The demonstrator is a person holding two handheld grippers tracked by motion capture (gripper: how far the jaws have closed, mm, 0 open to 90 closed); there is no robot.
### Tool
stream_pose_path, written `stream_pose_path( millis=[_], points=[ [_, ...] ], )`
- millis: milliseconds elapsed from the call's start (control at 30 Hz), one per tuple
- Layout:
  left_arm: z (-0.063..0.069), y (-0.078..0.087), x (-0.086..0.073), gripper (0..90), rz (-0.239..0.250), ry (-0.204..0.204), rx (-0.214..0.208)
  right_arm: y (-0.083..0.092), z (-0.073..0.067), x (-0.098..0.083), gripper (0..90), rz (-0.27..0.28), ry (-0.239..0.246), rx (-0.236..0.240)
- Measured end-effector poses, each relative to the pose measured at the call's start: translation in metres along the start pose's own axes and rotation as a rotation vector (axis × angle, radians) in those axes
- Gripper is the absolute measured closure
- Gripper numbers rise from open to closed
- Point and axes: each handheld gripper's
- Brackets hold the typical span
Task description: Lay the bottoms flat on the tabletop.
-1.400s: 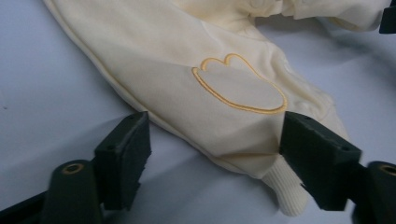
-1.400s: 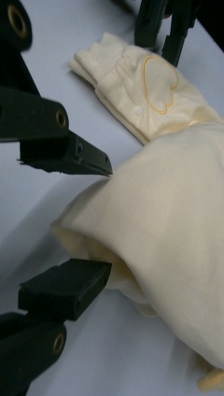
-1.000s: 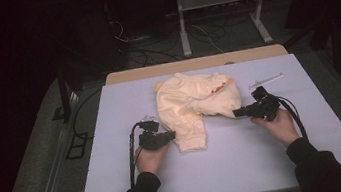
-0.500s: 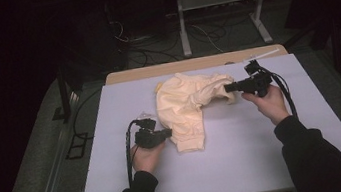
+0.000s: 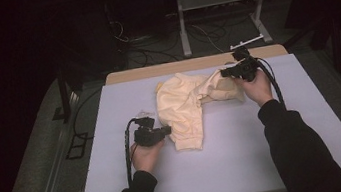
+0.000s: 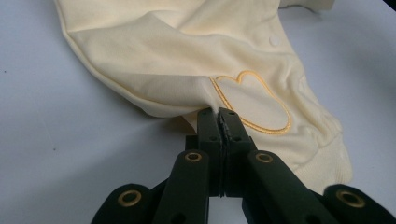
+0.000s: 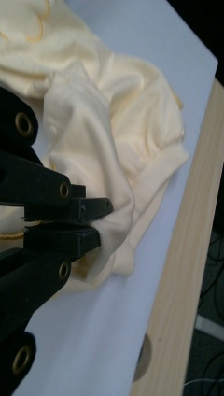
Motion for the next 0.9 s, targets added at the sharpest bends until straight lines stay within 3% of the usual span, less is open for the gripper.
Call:
stream_pose_path(
  millis=[200, 367, 467, 700, 900],
  points=[
    [-0.002, 0.000, 0.000, 87.9, 0.010, 0.012, -0.007, -0.023, 0.018, -0.012, 84.8, -0.029, -0.054, -0.053],
    [-0.001, 0.002, 0.000, 87.9, 0.008, 0.008, -0.001, -0.028, 0.023, -0.020, 80.2, -0.039, -0.081, -0.068],
    [-0.001, 0.001, -0.001, 87.9, 0.005, 0.008, -0.001, -0.022, 0.028, -0.024, 71.9, -0.027, -0.114, -0.037],
    [-0.001, 0.001, 0.000, 87.8, 0.014, 0.005, 0.007, 0.004, 0.035, -0.036, 55.4, 0.026, -0.099, -0.027],
    [-0.001, 0.001, -0.001, 87.7, 0.008, 0.011, 0.011, 0.021, 0.042, -0.053, 45.5, 0.063, -0.098, 0.040]
  ],
)
Point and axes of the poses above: each handheld gripper's, and its own axes: y roughly backward along the jaws, x roughly out of its top, z roughly to its right, and after that the axes turned 5 degrees about -y, right-handed
